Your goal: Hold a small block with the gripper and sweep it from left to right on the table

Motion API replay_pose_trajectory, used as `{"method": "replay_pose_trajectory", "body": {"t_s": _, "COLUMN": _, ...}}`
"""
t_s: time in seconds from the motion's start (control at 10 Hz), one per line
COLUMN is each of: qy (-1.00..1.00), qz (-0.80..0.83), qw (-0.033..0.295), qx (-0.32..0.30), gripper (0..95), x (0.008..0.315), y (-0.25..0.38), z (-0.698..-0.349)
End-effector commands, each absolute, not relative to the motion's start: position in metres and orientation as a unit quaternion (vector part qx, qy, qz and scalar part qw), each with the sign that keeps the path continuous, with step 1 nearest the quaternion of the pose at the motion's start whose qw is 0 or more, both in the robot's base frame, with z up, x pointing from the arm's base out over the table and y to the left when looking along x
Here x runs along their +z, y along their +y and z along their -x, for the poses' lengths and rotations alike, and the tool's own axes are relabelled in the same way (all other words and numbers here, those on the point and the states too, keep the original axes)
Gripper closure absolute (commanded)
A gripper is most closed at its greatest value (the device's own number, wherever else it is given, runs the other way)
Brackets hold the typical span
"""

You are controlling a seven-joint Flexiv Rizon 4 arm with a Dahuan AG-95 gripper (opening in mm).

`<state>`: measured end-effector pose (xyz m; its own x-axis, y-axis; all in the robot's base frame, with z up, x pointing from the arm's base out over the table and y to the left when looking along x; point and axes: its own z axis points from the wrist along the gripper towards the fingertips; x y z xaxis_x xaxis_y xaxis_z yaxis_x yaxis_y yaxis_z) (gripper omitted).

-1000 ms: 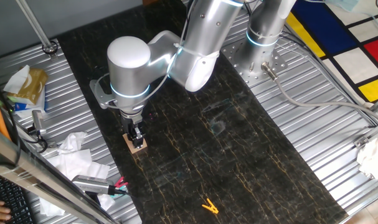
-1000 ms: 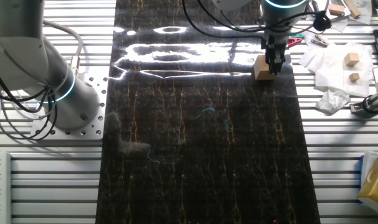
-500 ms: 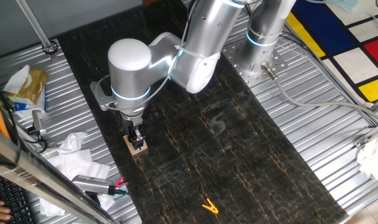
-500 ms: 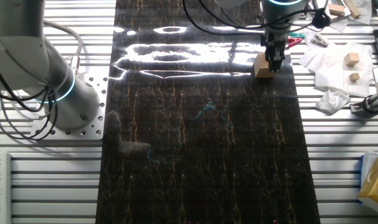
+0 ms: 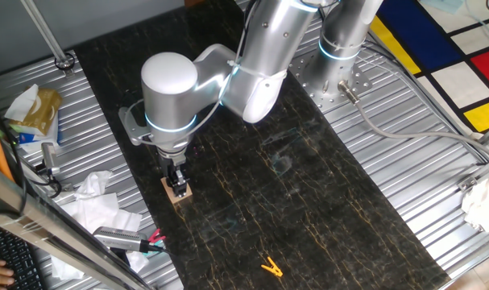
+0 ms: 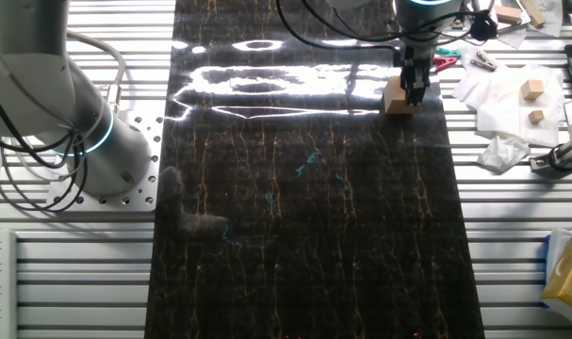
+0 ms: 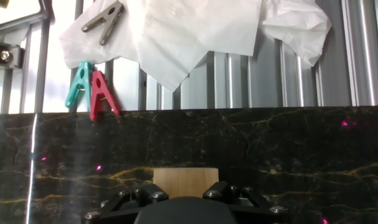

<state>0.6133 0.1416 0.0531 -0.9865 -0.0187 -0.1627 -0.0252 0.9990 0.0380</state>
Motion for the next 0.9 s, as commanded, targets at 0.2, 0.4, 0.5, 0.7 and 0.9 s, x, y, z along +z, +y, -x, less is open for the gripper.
{"method": "replay_pose_trajectory", "body": {"t_s": 0.2, "qy": 0.996, "qz": 0.004, "qw": 0.082, "qx": 0.024, "gripper": 95.0, "x": 0.052, "y": 0.147, "z": -0.613}}
{"method": "replay_pose_trajectory", "body": {"t_s": 0.4, "qy": 0.996, "qz": 0.000, "qw": 0.082, "qx": 0.025, "gripper": 95.0, "x": 0.052, "y": 0.150, "z": -0.614}}
{"method": "replay_pose_trajectory", "body": {"t_s": 0.5, "qy": 0.996, "qz": 0.000, "qw": 0.081, "qx": 0.022, "gripper": 95.0, "x": 0.053, "y": 0.151, "z": -0.614}}
{"method": "replay_pose_trajectory", "body": {"t_s": 0.7, "qy": 0.996, "qz": -0.001, "qw": 0.080, "qx": 0.028, "gripper": 95.0, "x": 0.055, "y": 0.153, "z": -0.615}}
{"method": "replay_pose_trajectory", "body": {"t_s": 0.9, "qy": 0.996, "qz": -0.004, "qw": 0.080, "qx": 0.029, "gripper": 95.0, "x": 0.055, "y": 0.157, "z": -0.616}}
